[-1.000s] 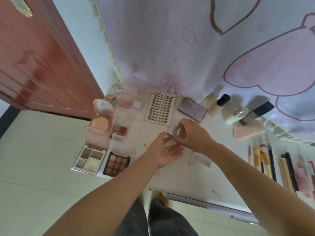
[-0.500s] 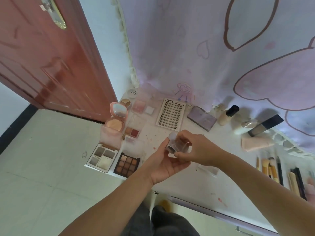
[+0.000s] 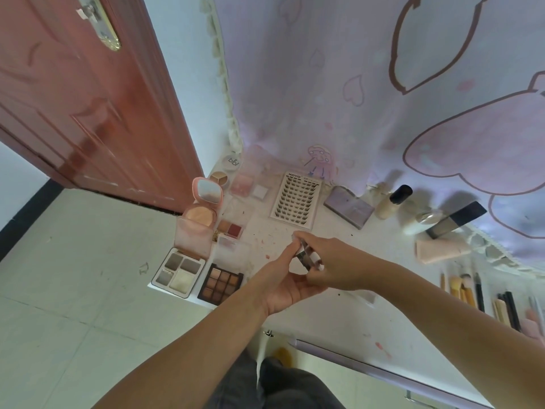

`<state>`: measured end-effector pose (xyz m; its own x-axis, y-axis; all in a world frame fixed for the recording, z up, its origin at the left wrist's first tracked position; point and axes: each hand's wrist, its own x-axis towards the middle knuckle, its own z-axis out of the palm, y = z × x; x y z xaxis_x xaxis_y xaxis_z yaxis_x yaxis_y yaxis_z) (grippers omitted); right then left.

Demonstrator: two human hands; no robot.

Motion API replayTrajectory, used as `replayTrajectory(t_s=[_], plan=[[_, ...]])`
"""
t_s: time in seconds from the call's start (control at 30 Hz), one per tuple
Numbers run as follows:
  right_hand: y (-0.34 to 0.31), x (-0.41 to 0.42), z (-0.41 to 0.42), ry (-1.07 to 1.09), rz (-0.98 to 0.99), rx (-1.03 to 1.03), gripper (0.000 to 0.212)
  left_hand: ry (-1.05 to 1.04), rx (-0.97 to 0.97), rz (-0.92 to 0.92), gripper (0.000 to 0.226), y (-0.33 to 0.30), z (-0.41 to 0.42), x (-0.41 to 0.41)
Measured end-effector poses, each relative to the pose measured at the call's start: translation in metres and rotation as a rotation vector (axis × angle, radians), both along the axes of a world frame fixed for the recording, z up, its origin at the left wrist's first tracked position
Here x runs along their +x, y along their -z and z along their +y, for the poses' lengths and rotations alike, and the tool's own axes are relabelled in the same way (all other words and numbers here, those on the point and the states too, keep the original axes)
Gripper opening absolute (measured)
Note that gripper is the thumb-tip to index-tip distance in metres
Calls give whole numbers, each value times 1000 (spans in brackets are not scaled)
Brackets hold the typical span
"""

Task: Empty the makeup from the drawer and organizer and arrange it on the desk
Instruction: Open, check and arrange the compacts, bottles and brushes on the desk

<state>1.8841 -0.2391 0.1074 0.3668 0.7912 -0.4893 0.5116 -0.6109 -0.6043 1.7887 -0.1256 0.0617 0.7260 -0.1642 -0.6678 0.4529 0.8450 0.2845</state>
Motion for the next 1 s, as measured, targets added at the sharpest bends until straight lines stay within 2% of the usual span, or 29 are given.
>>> replayTrajectory(t_s=[0.17,0.37,0.53,0.73,0.93,1.0], plan=[[1,10,-7,97,122,-14,76,4,-11,1,47,-3,-1,-4],[-1,7,-7,75,17,101,55,36,-32,-33,39,-9,1,-5],[2,13,-8,69,24,115,66,68,-26,-49,44,-10,4,-7],[7,17,-12,105,50,136,79,109,-10,-82,40,-13,6,-7],[7,16,-13,104,68,145,77,113,24,-98,49,-10,5,-7],[5,14,-10,87,46,132,66,131,61,-93,59,-7,3,-7]])
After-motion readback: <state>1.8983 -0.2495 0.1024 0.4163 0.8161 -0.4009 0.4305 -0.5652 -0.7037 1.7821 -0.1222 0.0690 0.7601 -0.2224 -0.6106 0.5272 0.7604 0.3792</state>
